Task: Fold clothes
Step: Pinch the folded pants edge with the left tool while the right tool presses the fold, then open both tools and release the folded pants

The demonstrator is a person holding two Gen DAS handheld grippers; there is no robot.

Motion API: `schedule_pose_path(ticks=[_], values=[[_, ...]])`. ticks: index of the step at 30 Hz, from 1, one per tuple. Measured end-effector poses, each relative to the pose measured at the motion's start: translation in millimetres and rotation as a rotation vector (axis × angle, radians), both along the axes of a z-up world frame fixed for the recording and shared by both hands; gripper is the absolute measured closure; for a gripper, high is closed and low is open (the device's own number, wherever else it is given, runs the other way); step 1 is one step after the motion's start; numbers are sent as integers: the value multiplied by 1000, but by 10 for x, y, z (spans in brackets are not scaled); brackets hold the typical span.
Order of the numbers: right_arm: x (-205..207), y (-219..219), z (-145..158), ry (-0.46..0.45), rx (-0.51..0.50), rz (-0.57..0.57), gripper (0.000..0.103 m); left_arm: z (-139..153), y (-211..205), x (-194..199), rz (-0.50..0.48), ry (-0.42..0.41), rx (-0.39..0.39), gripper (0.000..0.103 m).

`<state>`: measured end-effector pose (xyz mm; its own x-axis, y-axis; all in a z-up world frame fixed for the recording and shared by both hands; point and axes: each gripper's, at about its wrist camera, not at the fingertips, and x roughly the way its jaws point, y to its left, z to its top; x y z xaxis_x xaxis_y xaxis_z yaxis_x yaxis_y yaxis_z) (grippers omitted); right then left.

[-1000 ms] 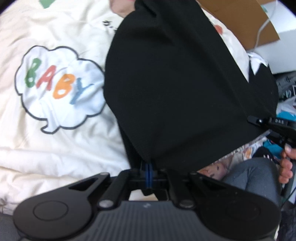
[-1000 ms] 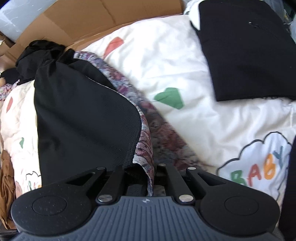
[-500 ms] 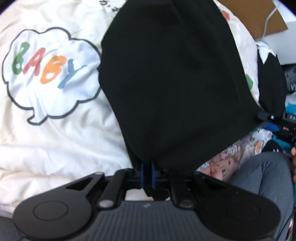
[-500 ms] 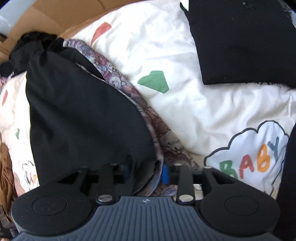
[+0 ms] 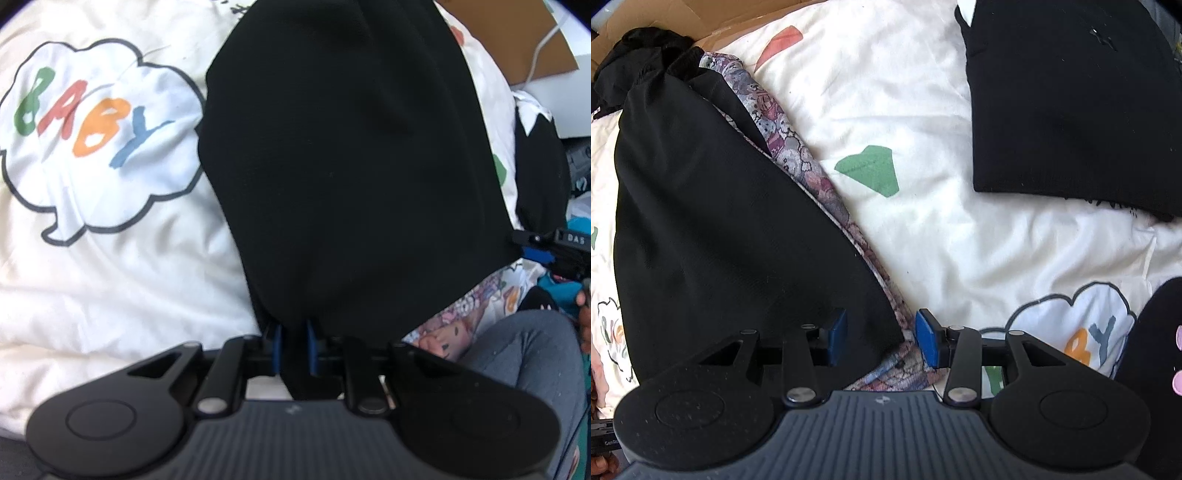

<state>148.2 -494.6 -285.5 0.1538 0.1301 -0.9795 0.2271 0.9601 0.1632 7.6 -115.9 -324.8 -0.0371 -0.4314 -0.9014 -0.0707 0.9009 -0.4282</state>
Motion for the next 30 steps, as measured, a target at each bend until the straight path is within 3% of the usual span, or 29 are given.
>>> schedule_pose_path(ticks=[2, 3, 5, 17, 30], values=[[24, 20, -43, 18, 2, 9, 66, 18, -8, -12, 0, 1, 0, 89], [27, 34, -60, 27, -2, 17, 82, 24, -6, -14, 0, 1, 1, 92], [24, 53, -76, 40, -18, 27, 97, 58, -20, -27, -15, 3, 20, 99], [-32, -7, 183, 97, -44, 63, 98, 377, 42, -12, -93, 8, 74, 102], [-145, -61, -61, 178, -58, 86, 98, 323, 103, 24, -134, 16, 127, 102]])
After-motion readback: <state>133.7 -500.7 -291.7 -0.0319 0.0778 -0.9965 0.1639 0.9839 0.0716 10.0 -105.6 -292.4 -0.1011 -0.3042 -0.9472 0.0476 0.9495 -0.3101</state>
